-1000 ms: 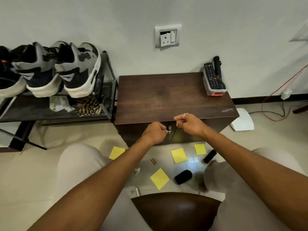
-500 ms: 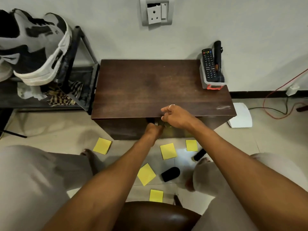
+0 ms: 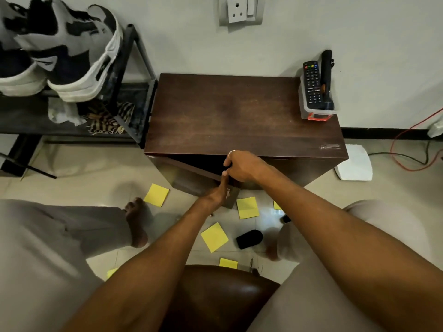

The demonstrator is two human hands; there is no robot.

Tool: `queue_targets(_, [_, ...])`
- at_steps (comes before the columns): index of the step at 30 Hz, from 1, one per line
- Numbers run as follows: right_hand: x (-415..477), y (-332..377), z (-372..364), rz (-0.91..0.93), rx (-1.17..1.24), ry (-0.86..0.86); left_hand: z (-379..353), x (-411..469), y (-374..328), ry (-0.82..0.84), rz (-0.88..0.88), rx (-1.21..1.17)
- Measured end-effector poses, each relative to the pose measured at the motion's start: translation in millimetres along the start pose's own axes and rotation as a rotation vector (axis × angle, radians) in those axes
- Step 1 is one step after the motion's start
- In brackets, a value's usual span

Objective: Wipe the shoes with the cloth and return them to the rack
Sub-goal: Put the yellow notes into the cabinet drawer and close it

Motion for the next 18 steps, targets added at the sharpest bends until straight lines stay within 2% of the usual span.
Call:
queue_targets(4, [-3,-1,-31,0.032,-0.122,0.141,-3,-22,31,0.015,0.026,0.123])
queue_targets(10, [-5,1,-38,0.061,-0.142,0.169,25,-63,97,0.038,0.166,0.320])
queue_targets(12, [-6,-1,-42,0.060,-0.142,0.175,51,-72,110,-0.060,0.205,0.352])
queue_targets(15, [-6,0,-50,0.066,-0.129,0.173,93,-85,124,-0.355,0.285,0.272])
queue_targets(18, [-5,0,-57,0.073,-0.125,0.175,110,-98,119,-0.505,0.322,0.385])
Point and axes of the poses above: each hand's wrist, its own x-axis towards the middle knuckle, its own z-axis out of the back of the hand, y = z × x, the point moved 10 cm from there along x, towards the middle knuckle, and after that the axes turned 13 degrees about x, right-handed, at the moved point
